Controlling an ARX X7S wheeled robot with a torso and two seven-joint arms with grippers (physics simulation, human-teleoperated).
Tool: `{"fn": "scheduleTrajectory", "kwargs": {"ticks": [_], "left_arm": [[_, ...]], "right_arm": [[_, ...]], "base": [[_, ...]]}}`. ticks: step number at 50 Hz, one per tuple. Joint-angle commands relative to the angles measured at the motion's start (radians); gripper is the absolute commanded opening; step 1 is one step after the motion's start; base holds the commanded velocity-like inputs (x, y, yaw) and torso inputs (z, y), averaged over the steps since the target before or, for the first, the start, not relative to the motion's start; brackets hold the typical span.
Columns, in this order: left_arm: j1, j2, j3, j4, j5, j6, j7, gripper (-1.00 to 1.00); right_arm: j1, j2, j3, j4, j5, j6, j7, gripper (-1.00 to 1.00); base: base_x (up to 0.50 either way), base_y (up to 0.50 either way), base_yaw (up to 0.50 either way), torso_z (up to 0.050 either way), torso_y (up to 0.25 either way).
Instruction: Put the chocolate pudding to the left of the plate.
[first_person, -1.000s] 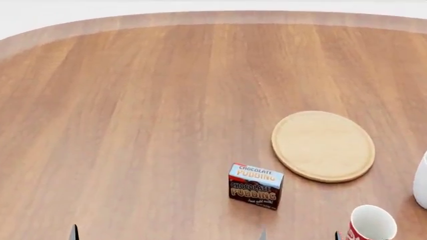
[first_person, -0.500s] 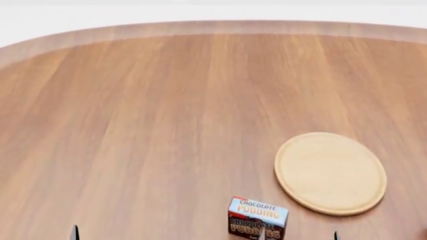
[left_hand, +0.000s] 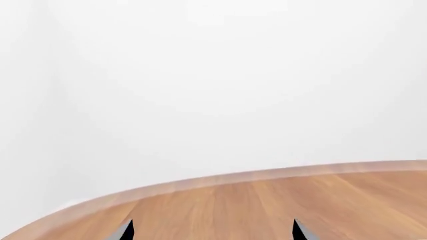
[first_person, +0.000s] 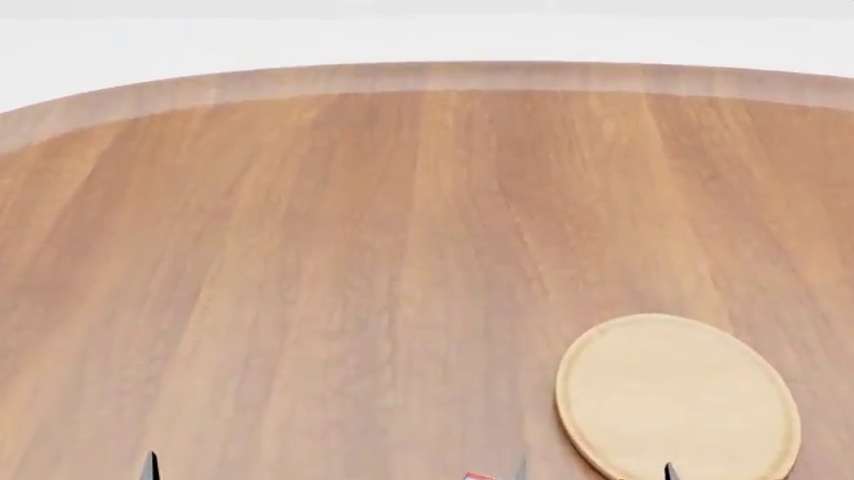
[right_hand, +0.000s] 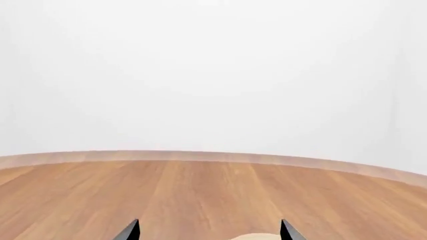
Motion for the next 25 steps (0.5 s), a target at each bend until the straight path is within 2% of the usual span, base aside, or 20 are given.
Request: {"fn": "scheduleTrajectory", "kwargs": {"ticks": [1, 25], "left_arm": [[0.000, -0.009, 0.009, 0.005, -0.002, -0.003, -0.010, 1.00], [-0.006, -0.026, 0.022, 0.009, -0.012, -0.008, -0.029, 1.00]], "right_arm": [[0.002, 0.009, -0.007, -0.001, 0.006, -0.001, 0.008, 1.00], [0.008, 0.022, -0.019, 0.007, 0.012, -0.005, 0.025, 1.00]], "base": [[0.27, 0.00, 0.00, 0.000, 0.000], [0.27, 0.00, 0.00, 0.000, 0.001]]}}
